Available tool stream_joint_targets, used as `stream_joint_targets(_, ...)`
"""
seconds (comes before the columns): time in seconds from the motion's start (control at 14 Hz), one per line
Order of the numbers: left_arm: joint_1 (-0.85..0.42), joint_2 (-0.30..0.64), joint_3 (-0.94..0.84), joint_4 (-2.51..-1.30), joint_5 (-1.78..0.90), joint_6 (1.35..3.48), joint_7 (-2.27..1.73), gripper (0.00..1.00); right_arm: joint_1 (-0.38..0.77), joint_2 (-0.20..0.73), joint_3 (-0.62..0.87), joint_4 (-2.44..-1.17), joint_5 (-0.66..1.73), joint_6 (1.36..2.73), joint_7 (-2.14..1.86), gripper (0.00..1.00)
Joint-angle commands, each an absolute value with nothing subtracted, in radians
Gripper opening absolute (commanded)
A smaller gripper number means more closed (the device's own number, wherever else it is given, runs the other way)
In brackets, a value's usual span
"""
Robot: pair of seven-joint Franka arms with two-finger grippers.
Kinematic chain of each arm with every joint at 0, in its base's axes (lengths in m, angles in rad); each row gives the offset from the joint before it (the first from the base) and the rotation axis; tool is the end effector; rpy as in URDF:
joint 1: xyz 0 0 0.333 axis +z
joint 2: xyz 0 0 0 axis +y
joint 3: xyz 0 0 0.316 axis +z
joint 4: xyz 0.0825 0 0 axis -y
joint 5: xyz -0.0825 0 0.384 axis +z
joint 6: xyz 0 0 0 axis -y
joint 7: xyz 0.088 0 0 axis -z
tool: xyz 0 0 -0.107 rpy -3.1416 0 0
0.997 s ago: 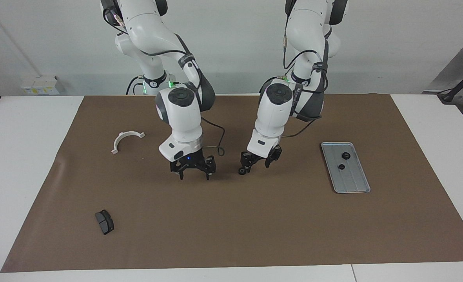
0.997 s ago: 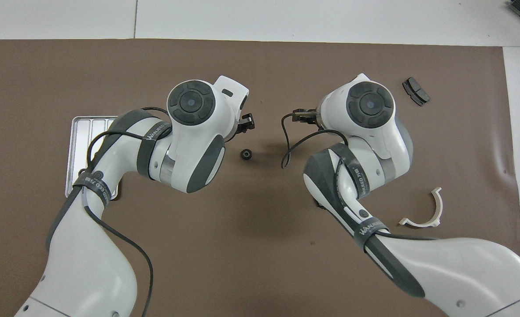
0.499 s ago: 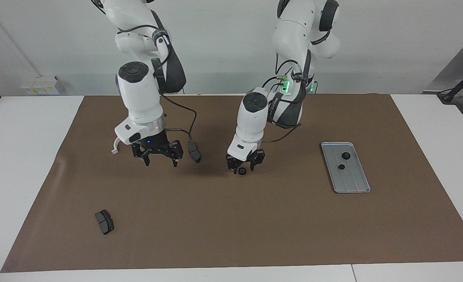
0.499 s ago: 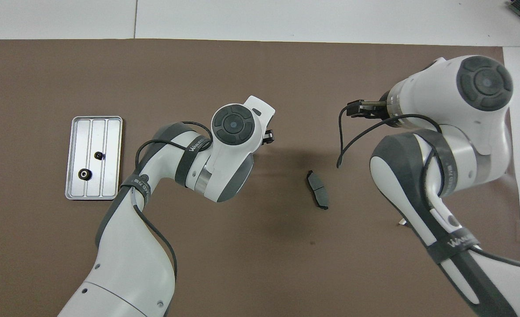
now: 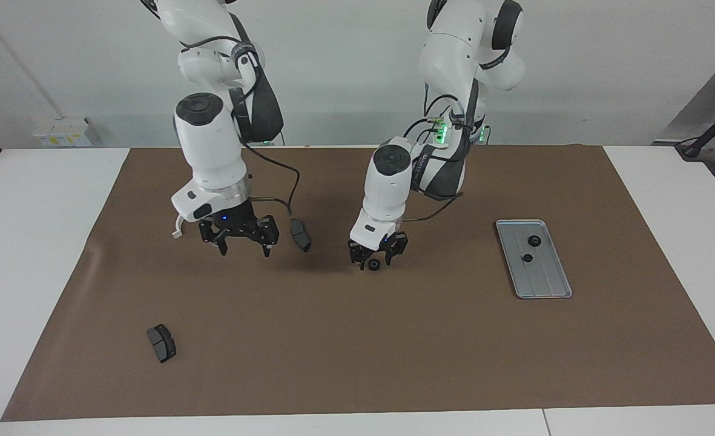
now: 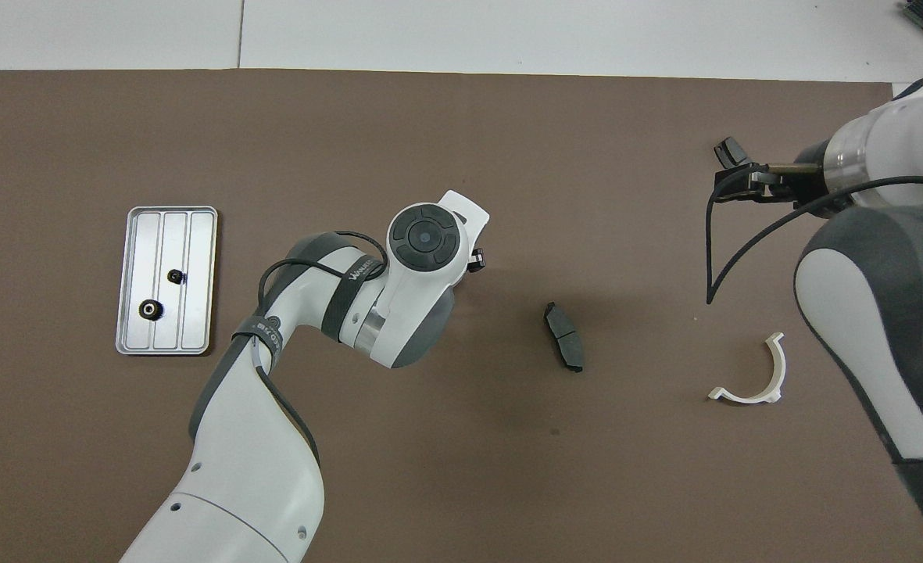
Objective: Pick bearing gear from pile to tray
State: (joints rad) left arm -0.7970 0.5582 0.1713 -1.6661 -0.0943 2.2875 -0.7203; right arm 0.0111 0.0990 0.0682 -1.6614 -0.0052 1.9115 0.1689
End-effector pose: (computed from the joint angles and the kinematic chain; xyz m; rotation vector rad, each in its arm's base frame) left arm 0.5475 -0.4155 0.2927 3.1012 0.1944 0.1039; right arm 0.6073 0.0462 0.5555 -3.1094 0.1386 -0.2338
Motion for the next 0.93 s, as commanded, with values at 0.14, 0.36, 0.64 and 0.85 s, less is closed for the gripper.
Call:
stream_joint_targets(0.14, -0.838, 0.528, 0.187, -1.732, -0.077, 2.306, -0.727, 0.57, -0.031, 0.054, 0.072, -1.652, 0.02, 1.778, 0.117, 1.0)
stream_joint_targets(0.36, -0.839, 0.522, 0.187, -1.744, -0.077, 2.302, -0.724, 0.48, -0.057, 0.029, 0.072, -1.664, 0.02, 1.74, 0.094, 1.0)
stream_joint_targets(0.64, -0.839, 0.522, 0.187, -1.744, -0.077, 2.304, -0.719, 0.19, -0.049, 0.014, 0.074, -1.669, 0.02, 1.675, 0.118, 1.0)
stream_joint_targets(0.85, -0.815, 0.505, 0.201, -1.723, -0.077, 2.295, -0.704, 0.04, -0.06, -0.015, 0.074, -1.695, 0.02, 1.655, 0.126, 1.0)
